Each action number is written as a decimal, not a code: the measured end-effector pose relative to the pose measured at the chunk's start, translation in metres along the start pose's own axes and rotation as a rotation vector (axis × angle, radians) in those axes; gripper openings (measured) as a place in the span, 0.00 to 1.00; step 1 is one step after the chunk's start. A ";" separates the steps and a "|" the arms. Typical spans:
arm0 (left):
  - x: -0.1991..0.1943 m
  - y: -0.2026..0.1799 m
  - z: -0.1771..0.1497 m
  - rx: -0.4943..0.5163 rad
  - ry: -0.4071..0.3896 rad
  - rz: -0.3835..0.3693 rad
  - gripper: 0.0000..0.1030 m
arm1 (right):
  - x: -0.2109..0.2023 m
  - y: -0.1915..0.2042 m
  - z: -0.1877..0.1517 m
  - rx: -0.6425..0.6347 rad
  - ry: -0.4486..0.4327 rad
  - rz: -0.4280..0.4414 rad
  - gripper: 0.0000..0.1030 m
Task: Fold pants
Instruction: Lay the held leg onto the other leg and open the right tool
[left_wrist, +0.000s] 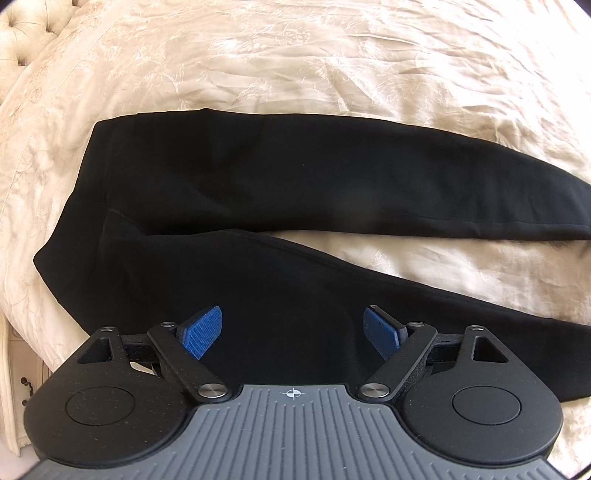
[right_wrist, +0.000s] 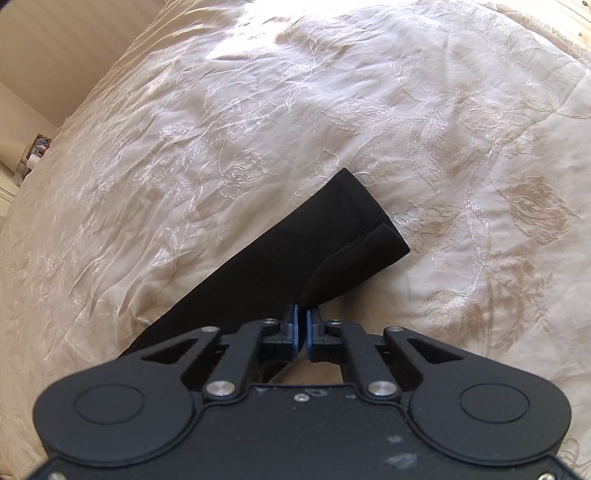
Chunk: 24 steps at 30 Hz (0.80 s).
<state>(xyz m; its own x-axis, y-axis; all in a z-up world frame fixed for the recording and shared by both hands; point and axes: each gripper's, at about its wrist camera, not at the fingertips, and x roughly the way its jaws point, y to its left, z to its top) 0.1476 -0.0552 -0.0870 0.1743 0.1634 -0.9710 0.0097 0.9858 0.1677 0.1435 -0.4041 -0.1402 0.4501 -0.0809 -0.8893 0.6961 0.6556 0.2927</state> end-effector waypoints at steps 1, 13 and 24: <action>0.000 0.000 -0.001 0.002 -0.001 -0.002 0.82 | -0.007 -0.003 -0.005 -0.005 -0.004 -0.003 0.05; -0.006 0.003 -0.017 0.057 -0.015 -0.038 0.81 | -0.034 -0.048 -0.058 0.021 0.042 -0.074 0.05; -0.008 0.020 -0.024 0.143 -0.074 -0.051 0.81 | -0.085 -0.057 -0.080 0.089 -0.034 -0.076 0.20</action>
<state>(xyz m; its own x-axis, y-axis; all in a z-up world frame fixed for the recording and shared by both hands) 0.1227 -0.0363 -0.0797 0.2423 0.1043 -0.9646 0.1598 0.9763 0.1457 0.0206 -0.3748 -0.1099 0.4112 -0.1542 -0.8984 0.7752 0.5776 0.2557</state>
